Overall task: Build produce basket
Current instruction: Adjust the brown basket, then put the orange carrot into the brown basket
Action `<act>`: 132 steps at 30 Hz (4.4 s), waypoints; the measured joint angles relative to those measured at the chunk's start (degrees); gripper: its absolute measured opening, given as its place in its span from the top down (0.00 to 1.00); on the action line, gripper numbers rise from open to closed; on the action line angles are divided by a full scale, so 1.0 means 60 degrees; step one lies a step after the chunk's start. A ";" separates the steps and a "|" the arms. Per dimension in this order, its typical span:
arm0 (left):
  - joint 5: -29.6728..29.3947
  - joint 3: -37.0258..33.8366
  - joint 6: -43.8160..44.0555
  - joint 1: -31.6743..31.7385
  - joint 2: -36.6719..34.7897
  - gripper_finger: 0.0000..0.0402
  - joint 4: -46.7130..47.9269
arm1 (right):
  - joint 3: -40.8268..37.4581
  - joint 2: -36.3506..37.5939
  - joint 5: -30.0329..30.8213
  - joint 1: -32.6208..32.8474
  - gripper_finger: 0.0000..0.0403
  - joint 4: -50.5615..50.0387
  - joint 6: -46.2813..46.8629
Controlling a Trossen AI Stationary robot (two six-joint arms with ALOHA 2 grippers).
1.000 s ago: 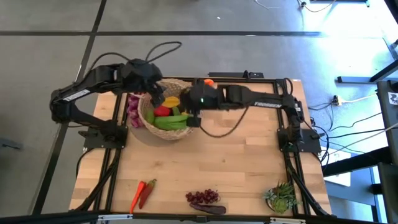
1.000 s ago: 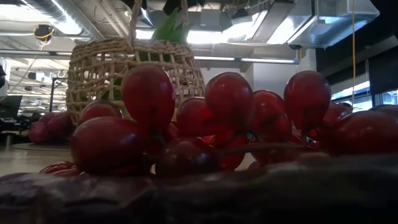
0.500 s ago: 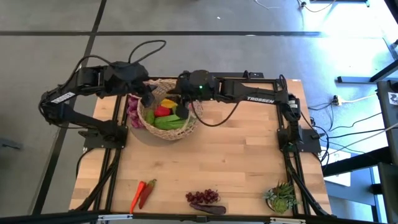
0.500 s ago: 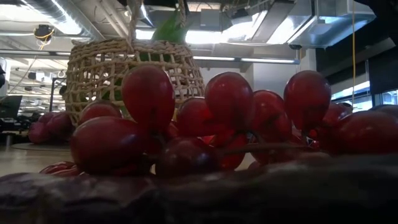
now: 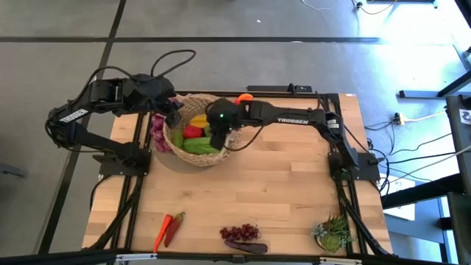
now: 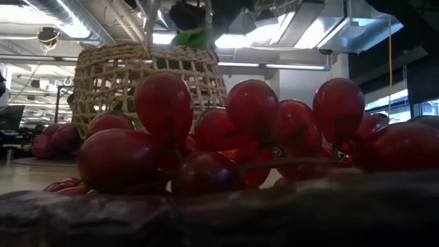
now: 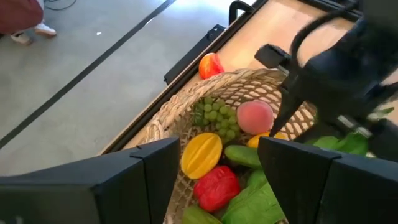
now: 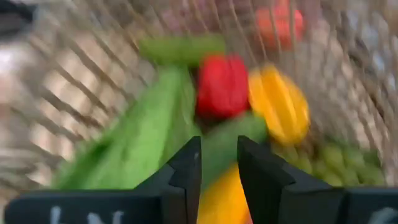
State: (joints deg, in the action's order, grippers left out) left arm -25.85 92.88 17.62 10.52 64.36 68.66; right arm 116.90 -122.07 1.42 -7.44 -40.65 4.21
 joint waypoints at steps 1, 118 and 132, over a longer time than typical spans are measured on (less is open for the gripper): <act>0.0008 0.0000 0.0008 -0.0007 0.0000 0.48 0.0007 | 0.0000 -0.0047 0.0203 0.0000 0.76 -0.0295 -0.0011; 0.4131 -0.5544 1.6750 -1.0968 0.4976 0.48 -0.4032 | 0.0014 0.5506 -0.0749 0.1341 0.76 -0.5893 -0.1279; 0.3935 -0.5544 1.6725 -1.0965 0.6156 0.48 -0.4316 | 0.0014 0.5506 -0.0747 0.1341 0.76 -0.5886 -0.1253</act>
State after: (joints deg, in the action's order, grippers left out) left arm -2.24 59.61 117.97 -55.27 101.30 42.76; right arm 116.99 -89.03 -3.06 0.60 -75.96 -3.31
